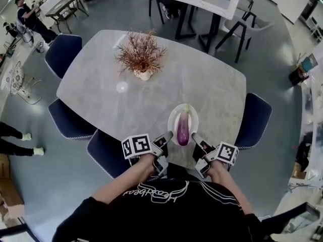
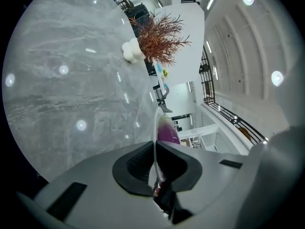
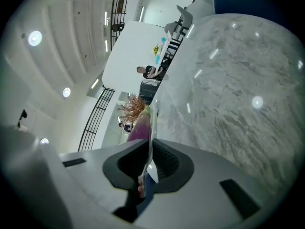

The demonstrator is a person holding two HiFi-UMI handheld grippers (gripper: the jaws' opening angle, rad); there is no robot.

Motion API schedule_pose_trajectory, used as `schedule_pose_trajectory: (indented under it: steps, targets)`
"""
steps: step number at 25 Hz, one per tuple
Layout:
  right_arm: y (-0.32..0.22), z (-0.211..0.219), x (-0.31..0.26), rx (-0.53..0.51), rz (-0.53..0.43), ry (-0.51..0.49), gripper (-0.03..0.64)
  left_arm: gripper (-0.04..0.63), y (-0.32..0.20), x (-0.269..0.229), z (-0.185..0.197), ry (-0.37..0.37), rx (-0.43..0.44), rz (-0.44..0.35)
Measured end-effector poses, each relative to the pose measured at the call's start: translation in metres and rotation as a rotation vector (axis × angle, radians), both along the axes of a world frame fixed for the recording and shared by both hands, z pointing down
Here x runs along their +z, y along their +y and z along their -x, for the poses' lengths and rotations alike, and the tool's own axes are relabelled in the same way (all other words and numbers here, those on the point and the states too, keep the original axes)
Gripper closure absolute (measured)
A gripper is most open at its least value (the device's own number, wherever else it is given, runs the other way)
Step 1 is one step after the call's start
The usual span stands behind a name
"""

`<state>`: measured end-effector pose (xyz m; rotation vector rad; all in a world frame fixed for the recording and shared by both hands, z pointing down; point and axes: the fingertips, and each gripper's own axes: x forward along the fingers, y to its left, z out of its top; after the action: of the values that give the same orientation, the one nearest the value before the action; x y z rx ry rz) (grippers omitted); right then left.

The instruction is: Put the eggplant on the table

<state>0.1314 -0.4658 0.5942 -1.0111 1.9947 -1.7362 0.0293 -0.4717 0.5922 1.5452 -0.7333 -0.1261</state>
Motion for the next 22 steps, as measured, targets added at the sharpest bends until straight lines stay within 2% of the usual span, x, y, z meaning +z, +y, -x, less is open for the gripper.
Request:
schedule_pose_trajectory:
  steps: [4, 7, 22]
  targets:
    - [-0.015, 0.002, 0.018, -0.021, 0.022, 0.005, 0.584, 0.575, -0.012, 0.021, 0.001, -0.005, -0.020, 0.037]
    - [-0.019, -0.001, 0.035, -0.017, 0.072, 0.021, 0.584, 0.575, -0.017, 0.035, 0.000, -0.011, -0.029, 0.069]
    - [-0.035, 0.001, 0.064, -0.022, 0.171, 0.054, 0.583, 0.575, -0.032, 0.066, 0.002, -0.039, -0.050, 0.134]
